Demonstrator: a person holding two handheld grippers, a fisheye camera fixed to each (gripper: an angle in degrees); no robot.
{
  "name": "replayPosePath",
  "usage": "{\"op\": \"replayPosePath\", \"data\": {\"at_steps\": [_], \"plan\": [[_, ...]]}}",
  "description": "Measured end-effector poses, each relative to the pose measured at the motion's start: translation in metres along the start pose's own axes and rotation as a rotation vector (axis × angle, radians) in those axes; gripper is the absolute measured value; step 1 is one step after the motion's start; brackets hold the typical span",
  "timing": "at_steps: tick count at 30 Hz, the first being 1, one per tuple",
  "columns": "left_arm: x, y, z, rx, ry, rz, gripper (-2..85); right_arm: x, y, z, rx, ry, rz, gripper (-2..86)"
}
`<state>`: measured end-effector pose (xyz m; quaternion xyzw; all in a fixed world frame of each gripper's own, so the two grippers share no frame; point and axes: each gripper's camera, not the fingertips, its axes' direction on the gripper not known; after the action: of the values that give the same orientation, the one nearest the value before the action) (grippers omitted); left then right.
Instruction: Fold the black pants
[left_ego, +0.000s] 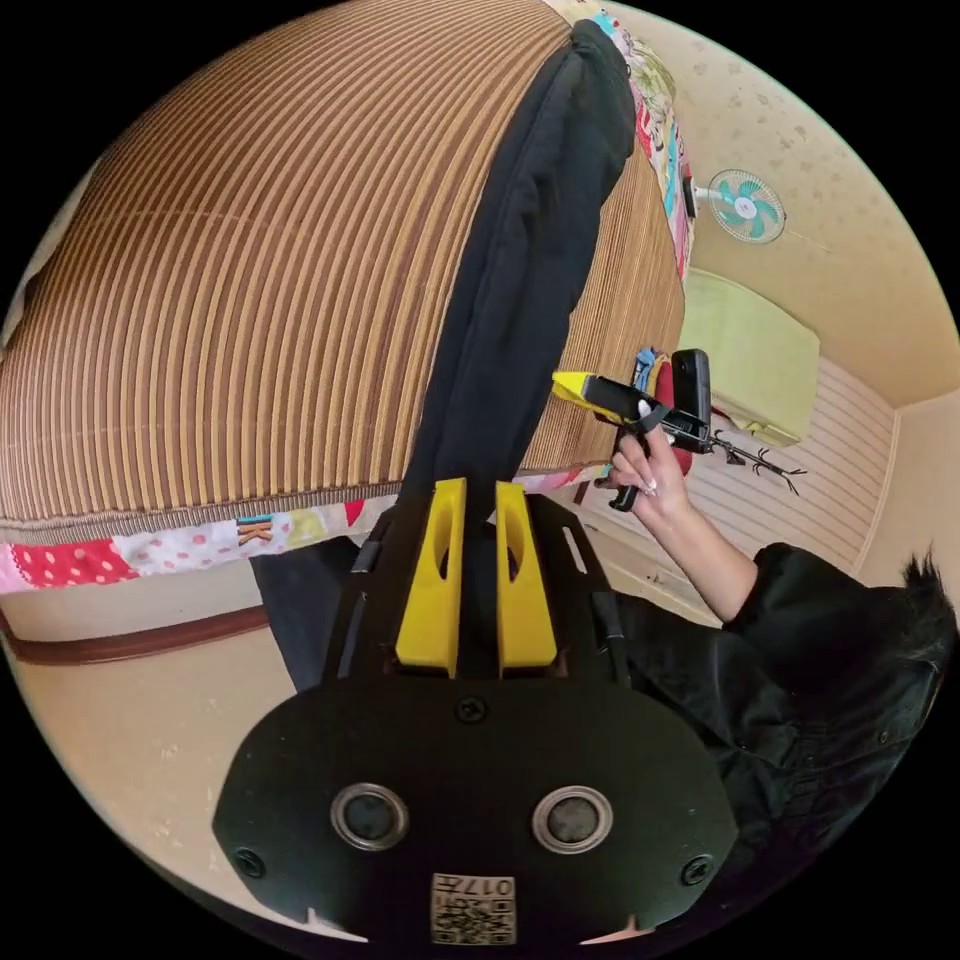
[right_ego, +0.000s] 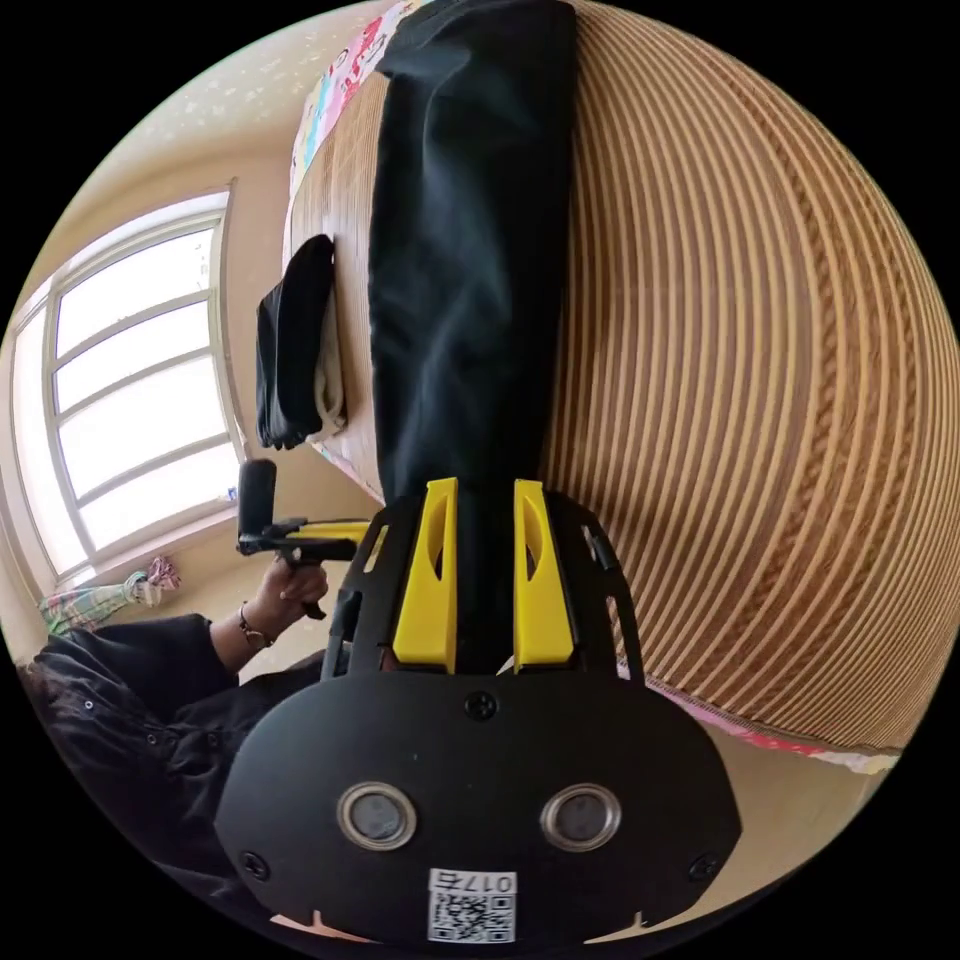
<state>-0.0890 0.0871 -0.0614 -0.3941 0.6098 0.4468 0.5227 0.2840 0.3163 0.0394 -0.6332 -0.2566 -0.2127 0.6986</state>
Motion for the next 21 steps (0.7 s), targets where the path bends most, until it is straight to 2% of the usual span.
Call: {"op": "replayPosePath", "data": {"at_steps": [1,3,5,6,7,9,12,14,16,21], "plan": [[0.002,-0.001,0.008,-0.061,-0.031,0.013,0.4,-0.009,0.016,0.019,-0.057,-0.019,-0.019,7.1],[0.005,0.003,0.022,-0.151,0.032,0.072,-0.4,-0.026,0.040,0.038,-0.102,-0.013,-0.048,5.7],[0.012,0.021,0.049,-0.303,0.257,0.174,-0.7,-0.039,0.064,0.052,-0.135,-0.047,-0.061,3.1],[0.013,0.027,0.055,-0.329,0.279,0.189,-0.7,-0.041,0.069,0.054,-0.146,-0.087,-0.062,2.4],[0.016,0.040,0.062,-0.357,0.254,0.199,-0.7,-0.043,0.078,0.055,-0.143,-0.150,-0.057,2.1],[0.017,0.052,0.061,-0.335,0.175,0.184,-0.4,-0.048,0.090,0.051,-0.093,-0.147,-0.040,1.9],[0.021,0.054,0.027,-0.137,0.080,0.160,1.7,-0.046,0.097,0.040,0.005,-0.069,0.019,3.2],[0.022,0.045,0.009,-0.038,-0.053,0.119,7.9,-0.038,0.091,0.030,0.102,-0.059,0.064,6.6],[0.024,0.034,0.011,-0.037,-0.114,0.107,8.6,-0.032,0.081,0.027,0.139,-0.056,0.106,9.1],[0.027,0.022,0.043,-0.104,-0.184,0.086,7.3,-0.033,0.047,0.052,0.059,-0.024,0.109,9.0]]}}
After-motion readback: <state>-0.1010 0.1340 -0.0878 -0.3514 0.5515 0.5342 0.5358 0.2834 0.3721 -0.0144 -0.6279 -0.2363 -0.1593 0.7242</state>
